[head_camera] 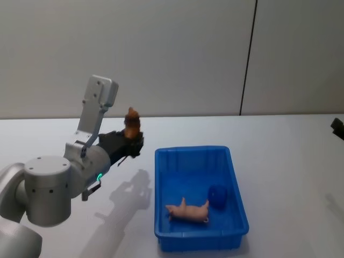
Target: Pick up the two dolls from the table and place them into the box.
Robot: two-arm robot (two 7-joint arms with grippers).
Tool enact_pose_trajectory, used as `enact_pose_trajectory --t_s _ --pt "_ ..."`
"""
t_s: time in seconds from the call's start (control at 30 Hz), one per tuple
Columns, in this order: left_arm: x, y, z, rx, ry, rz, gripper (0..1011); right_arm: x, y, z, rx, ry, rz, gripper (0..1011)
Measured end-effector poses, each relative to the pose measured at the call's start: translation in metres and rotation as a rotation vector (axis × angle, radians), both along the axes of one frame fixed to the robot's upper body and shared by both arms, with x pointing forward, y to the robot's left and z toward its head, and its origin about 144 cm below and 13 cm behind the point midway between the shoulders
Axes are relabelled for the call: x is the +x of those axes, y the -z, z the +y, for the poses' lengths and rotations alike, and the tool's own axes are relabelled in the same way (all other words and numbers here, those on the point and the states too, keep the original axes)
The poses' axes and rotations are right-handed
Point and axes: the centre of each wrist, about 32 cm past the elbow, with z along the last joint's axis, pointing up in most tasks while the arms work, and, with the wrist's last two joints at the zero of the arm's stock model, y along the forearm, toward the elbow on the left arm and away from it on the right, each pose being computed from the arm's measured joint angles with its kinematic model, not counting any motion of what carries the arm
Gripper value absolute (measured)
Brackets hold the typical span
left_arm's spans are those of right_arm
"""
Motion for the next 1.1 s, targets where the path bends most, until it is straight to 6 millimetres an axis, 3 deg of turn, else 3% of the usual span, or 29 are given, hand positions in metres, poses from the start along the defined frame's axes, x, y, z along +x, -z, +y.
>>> enact_pose_trajectory --t_s 0.6,1.1 --pt "0.011 -0.020 -0.003 -0.102 0.236 -0.040 370 0.000 0.000 0.000 0.000 0.000 0.000 1003" --pt "0.024 -0.021 -0.003 -0.180 0.437 0.120 370 0.000 0.000 0.000 0.000 0.000 0.000 1003"
